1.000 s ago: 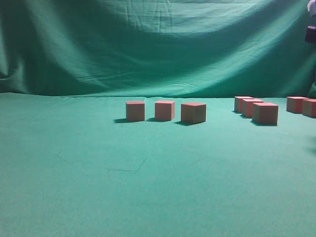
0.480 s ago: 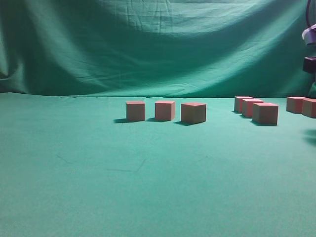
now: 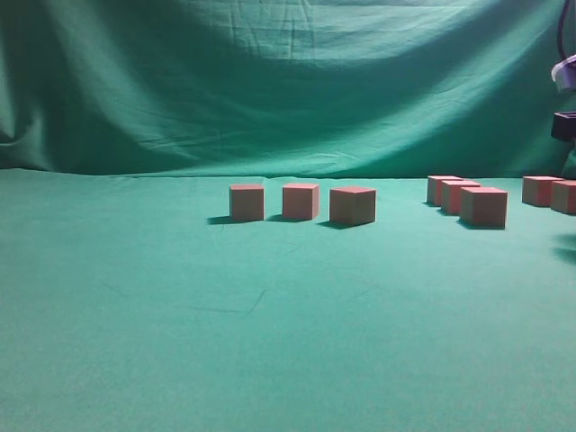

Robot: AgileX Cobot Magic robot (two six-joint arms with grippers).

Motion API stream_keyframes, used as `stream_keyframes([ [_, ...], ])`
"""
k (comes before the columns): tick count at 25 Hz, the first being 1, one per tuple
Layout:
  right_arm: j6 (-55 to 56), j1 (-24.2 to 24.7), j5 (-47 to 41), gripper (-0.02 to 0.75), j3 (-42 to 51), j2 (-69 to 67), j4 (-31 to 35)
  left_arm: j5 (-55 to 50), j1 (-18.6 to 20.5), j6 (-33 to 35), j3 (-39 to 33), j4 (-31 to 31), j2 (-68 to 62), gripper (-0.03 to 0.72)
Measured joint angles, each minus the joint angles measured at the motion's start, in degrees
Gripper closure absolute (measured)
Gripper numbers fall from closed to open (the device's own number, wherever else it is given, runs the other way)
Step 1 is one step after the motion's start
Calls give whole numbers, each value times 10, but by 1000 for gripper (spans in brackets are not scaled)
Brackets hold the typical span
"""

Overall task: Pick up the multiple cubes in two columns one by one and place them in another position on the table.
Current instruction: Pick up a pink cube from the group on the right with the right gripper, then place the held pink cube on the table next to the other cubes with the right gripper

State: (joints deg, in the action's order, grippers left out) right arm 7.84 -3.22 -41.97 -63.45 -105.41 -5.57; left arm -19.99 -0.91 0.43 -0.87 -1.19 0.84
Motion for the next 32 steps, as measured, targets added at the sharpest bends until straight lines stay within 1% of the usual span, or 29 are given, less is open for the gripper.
stream_keyframes([
  [5,4,0,-9,473,-1,0,0,0,0,0,0,0,0,688],
  [7,4,0,-26,473,-2,0,4,0,0,0,0,0,0,688],
  [9,4,0,-60,473,-13,0,14,0,0,0,0,0,0,688],
  [11,-9,0,-113,473,-26,0,42,0,0,0,0,0,0,688],
  [13,-53,0,-155,473,-47,0,94,0,0,0,0,0,0,688],
  [15,-112,0,-190,473,-65,7,163,0,0,0,0,0,0,688],
  [18,-208,-1,-231,473,-91,30,292,0,0,0,0,0,0,688],
  [20,-263,-17,-244,473,-108,49,365,0,0,0,0,0,0,688],
  [21,-282,-29,-247,473,-115,56,395,0,0,0,0,0,0,688],
  [23,-318,-74,-252,473,-136,67,435,0,0,0,0,0,0,688],
  [24,-330,-97,-255,473,-147,70,447,0,0,0,0,0,0,688],
  [26,-356,-159,-254,473,-177,70,452,0,0,0,0,0,0,688],
  [29,-399,-249,-226,473,-224,68,434,0,0,0,0,0,0,688],
  [32,-398,-327,-200,473,-279,48,367,0,0,0,0,0,0,688],
])
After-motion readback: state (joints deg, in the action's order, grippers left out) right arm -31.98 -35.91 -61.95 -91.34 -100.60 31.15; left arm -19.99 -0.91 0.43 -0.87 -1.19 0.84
